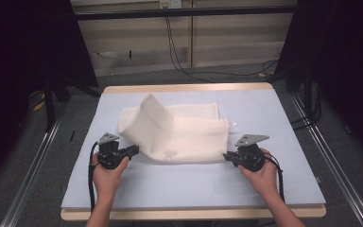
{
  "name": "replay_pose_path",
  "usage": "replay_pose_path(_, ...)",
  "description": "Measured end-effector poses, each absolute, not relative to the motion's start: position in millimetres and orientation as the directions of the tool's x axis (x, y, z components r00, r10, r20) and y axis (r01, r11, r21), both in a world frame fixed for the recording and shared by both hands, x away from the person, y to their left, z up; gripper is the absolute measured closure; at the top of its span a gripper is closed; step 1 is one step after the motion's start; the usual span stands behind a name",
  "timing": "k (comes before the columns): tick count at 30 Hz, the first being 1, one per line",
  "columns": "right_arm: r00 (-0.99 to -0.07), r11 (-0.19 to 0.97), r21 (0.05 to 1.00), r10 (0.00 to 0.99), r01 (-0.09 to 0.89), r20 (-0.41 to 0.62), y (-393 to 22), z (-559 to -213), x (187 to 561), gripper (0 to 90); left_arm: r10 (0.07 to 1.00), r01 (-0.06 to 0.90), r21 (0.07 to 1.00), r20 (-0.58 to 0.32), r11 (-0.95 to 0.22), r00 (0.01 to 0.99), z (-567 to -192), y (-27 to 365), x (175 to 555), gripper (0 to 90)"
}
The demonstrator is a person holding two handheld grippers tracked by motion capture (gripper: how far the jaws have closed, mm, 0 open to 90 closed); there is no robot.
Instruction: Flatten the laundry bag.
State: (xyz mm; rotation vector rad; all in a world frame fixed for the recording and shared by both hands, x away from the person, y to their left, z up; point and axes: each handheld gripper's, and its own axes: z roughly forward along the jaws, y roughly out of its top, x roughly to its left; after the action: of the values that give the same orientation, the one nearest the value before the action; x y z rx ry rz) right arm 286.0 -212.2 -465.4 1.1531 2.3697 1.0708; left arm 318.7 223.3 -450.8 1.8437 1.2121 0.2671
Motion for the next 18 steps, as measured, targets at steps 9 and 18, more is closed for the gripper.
replay_pose_path(9, -0.634, 0.398, 0.732, 0.771, 0.553, 0.060, -211.4, -465.5, 289.4, 84.5, 0.840, 0.654, 0.745, -0.268, -0.131, 0.472, -455.5, 230.2, 314.6, 72.4)
replay_pose_path(18, -0.635, 0.399, 0.730, 0.770, 0.555, 0.061, -211.5, -465.7, 290.7, 84.2, 0.849, 0.671, 0.724, -0.249, -0.157, 0.467, -452.8, 232.6, 308.0, 48.6)
